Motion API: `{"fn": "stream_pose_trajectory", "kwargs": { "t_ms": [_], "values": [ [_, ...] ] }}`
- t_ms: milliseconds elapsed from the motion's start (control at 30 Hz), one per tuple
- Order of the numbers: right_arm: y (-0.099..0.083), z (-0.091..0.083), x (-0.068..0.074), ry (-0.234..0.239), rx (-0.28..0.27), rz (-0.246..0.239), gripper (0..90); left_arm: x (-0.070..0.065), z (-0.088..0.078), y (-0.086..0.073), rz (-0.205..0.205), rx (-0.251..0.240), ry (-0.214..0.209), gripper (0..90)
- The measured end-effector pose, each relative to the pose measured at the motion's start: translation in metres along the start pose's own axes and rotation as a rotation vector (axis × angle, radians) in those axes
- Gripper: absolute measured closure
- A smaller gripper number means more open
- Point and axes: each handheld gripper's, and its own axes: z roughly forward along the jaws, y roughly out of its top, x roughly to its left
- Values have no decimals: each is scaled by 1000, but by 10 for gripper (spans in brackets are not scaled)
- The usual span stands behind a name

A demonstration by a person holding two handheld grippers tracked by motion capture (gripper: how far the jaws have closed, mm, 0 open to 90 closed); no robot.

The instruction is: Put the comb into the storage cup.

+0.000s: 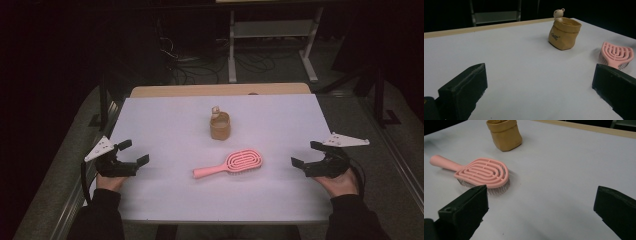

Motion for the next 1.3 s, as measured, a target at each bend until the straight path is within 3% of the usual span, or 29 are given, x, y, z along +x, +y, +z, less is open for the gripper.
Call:
{"fn": "stream_pose_trajectory", "kwargs": {
  "t_ms": [733,900,1300],
  "values": [
    [4,-5,4,11,-5,-9,0,0,-1,-1,-10,-4,4,0],
    [10,-7,5,0,13,-28,0,0,-1,-3,-4,-6,7,0],
    [25,-11,4,21,31,-31,0,-2,-1,-4,2,-7,18,0]
  ]
}}
